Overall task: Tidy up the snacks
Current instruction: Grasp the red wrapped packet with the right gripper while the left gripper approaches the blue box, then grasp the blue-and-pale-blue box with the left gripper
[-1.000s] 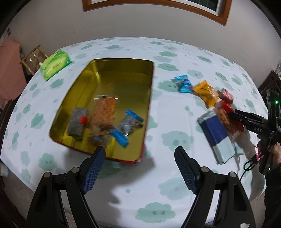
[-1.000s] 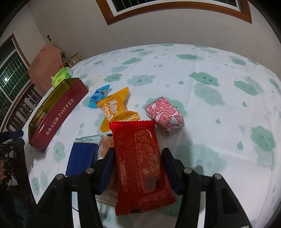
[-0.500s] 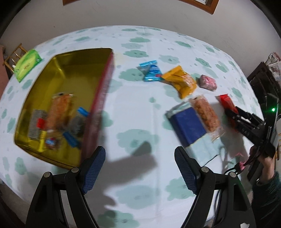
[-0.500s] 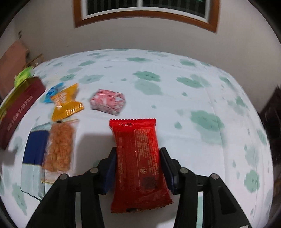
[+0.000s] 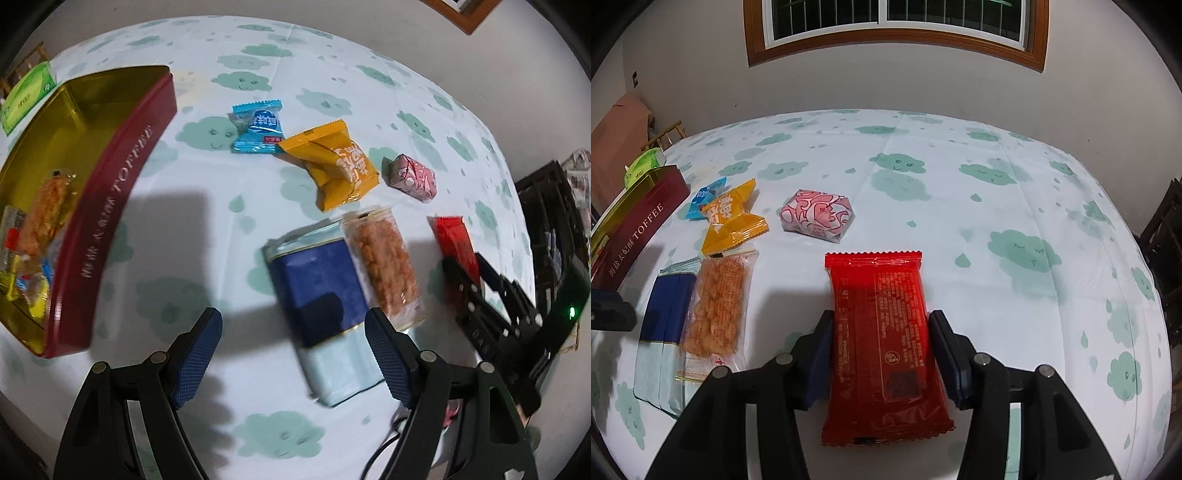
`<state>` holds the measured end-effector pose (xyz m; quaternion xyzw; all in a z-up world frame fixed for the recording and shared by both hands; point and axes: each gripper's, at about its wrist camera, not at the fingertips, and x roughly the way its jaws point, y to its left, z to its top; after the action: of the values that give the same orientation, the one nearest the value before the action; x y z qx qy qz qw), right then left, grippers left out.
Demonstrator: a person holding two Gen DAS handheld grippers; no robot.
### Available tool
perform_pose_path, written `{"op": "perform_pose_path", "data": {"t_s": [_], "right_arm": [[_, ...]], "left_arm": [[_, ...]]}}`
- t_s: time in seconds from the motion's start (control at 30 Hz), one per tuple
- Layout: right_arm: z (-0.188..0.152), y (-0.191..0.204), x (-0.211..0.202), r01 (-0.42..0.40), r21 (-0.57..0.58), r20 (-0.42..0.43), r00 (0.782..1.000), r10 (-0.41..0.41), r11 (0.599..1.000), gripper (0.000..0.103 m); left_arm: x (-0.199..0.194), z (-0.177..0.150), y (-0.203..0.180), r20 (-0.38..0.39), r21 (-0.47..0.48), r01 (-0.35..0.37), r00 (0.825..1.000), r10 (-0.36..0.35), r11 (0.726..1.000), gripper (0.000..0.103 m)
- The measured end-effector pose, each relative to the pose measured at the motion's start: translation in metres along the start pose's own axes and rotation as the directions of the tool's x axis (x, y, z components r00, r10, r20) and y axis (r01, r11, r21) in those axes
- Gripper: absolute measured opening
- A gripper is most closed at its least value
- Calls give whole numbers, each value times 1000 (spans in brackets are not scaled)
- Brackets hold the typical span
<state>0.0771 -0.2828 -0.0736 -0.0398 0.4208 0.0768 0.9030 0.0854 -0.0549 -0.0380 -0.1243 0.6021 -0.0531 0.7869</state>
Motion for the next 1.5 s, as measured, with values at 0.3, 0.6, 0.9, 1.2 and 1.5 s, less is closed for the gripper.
{"op": "perform_pose_path", "data": {"t_s": [0.3, 0.6, 0.9, 1.2, 1.5], "right_arm": [[-1, -5, -1, -35, 27, 7, 999, 35, 999, 54], [-1, -8, -1, -53, 41, 11, 999, 52, 998, 54], [-1, -8, -1, -55, 43, 12, 998, 54, 998, 54], [-1, -9, -1, -54, 43, 12, 998, 54, 998, 54], [-1, -8, -1, -55, 44, 12, 998, 55, 997, 54]], "left_arm": [[20, 4, -19, -31, -50, -18, 999, 17, 999, 68], [24, 1, -29, -19, -5, -66, 998, 66, 998, 64], [20, -3, -18, -23, 26, -101, 995, 102, 995, 64], [26, -11, -29, -3, 41, -177, 984, 177, 983, 69], [27, -24, -24, 34, 138, -217, 976, 215, 966, 48]]}}
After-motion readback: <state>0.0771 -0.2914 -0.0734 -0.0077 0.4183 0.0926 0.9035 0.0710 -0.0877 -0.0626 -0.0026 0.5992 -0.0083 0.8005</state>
